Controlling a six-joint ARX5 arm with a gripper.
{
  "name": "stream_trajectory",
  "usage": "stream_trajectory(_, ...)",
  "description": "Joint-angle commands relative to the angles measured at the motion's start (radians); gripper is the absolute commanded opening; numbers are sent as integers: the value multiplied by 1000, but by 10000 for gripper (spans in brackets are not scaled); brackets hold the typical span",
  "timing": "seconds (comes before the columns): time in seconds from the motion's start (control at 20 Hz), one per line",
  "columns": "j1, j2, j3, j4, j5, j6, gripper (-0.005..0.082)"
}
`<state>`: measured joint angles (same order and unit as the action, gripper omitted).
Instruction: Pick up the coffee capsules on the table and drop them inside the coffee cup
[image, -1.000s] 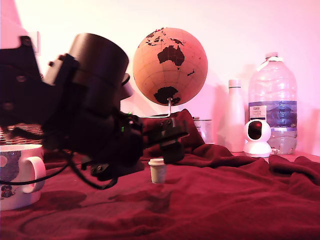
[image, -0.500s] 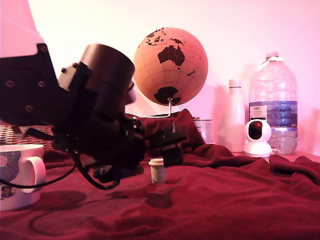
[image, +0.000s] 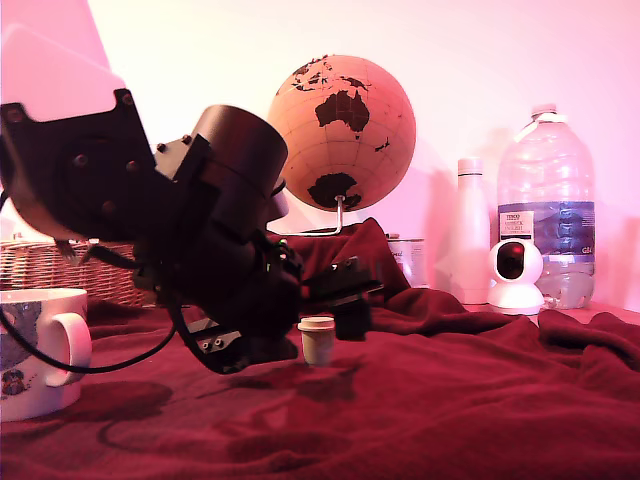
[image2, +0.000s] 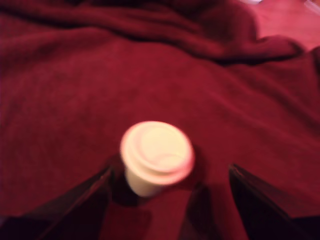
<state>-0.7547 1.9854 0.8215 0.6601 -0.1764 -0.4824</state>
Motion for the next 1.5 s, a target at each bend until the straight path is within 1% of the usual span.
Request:
stream_trajectory(0.0, 17, 25, 21, -22, 14, 10, 659)
stream_trajectory(0.15, 35, 25, 42, -56, 46, 3, 659)
stream_trajectory(0.2, 36, 25, 47, -66, 46, 0, 659)
stream_trajectory(0.25, 37, 27, 51, -69, 54, -13, 659)
stream_trajectory(0.35, 37, 41, 65, -79, 81, -16, 659)
stream_trajectory(0.65, 36, 58, 98, -144, 82, -14, 658)
stream_trajectory(1.0, 35, 58, 99, -204, 83, -14, 644)
stream_trajectory(1.15, 34, 58, 99, -209, 85, -14, 522)
stream_trajectory(1.3, 34, 58, 99, -212, 94, -7, 378)
stream_trajectory(1.35, 34, 58, 99, -211, 100, -6, 350)
stream_trajectory(1.45, 32, 58, 99, -211, 111, -5, 336)
